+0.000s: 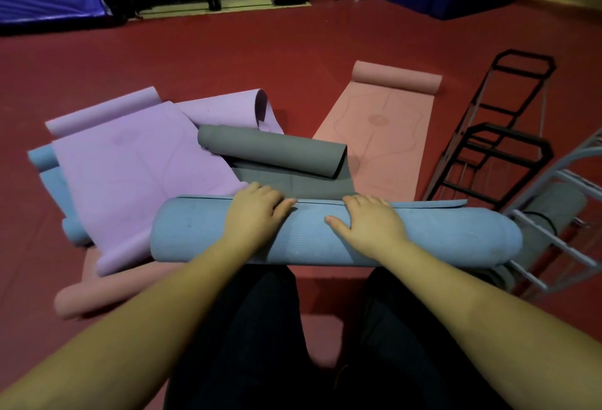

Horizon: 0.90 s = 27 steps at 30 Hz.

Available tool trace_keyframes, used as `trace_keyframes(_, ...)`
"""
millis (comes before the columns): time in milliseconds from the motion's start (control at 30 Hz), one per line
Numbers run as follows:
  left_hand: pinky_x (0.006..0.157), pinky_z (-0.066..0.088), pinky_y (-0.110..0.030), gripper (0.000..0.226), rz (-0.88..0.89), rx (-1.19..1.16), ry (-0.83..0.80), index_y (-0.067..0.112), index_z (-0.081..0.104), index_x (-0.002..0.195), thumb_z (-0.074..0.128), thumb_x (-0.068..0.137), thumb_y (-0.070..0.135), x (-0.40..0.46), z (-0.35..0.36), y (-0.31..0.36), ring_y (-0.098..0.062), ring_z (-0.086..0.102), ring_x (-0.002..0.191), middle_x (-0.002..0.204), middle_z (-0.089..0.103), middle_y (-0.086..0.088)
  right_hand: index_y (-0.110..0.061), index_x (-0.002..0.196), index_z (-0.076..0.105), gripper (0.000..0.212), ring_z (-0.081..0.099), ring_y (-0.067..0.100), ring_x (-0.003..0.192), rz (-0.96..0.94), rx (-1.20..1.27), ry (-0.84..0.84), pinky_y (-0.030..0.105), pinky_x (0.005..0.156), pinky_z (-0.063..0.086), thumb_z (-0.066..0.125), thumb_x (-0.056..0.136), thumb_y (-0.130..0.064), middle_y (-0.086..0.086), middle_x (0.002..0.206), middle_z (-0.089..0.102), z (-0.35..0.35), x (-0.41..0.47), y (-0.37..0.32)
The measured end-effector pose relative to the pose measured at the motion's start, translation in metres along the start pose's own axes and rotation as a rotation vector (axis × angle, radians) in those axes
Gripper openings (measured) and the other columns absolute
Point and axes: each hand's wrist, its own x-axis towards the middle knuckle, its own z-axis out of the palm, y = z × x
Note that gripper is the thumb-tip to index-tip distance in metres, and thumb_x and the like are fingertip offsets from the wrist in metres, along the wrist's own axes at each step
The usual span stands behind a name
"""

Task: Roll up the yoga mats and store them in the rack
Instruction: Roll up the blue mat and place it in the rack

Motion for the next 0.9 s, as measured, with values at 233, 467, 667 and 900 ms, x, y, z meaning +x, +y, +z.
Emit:
trace_keyframes(233, 0.056, 0.045, -0.028, 0.027, -0.965, -1.121, -0.164, 0.003, 0.061, 0.080, 0.048, 0.094, 0.021, -0.091, 0.026, 0.063, -0.017, 0.053, 0.053, 0.067, 0.061, -0.015, -0.016, 0.115, 0.058, 0.062, 0.058, 0.030, 0.105, 0.027, 0.095, -0.093, 0.037, 0.077, 0.038, 0.028, 0.095, -0.067, 0.008, 0.112, 0.064, -0.001, 0.026, 0.003)
trace_keyframes(467, 0.109, 0.036, -0.053, 0.064, -1.585, -1.848, -0.060, 0.007, 0.014, 0.157, 0.024, 0.104, 0.042, -0.066, 0.050, 0.059, -0.046, 0.039, 0.136, 0.156, 0.030, -0.022, -0.015, 0.104, 0.062, 0.067, 0.060, 0.031, 0.099, 0.009, 0.079, -0.155, 0.037, 0.070, 0.040, 0.024, 0.094, -0.070, 0.011, 0.106, 0.066, -0.006, 0.049, 0.000)
trace_keyframes(667, 0.116, 0.022, -0.057, 0.049, -1.565, -2.056, 0.218, 0.016, 0.047, 0.139, 0.028, 0.100, 0.040, -0.048, 0.047, 0.070, -0.035, 0.040, 0.139, 0.150, 0.044, -0.010, -0.018, 0.098, 0.062, 0.065, 0.056, 0.028, 0.087, 0.058, 0.120, -0.125, 0.036, 0.070, 0.041, 0.023, 0.095, -0.069, 0.010, 0.099, 0.067, -0.008, 0.044, 0.003)
trace_keyframes(900, 0.092, 0.044, -0.056, 0.036, -1.283, -2.042, 0.372, 0.025, 0.064, 0.093, 0.046, 0.088, 0.056, 0.033, -0.013, 0.071, -0.025, 0.063, 0.085, 0.096, 0.067, -0.007, -0.015, 0.118, 0.065, 0.055, 0.060, 0.034, 0.107, 0.182, 0.470, 0.091, 0.040, 0.088, 0.047, 0.027, 0.103, -0.053, 0.013, 0.116, 0.068, -0.056, 0.055, 0.014)
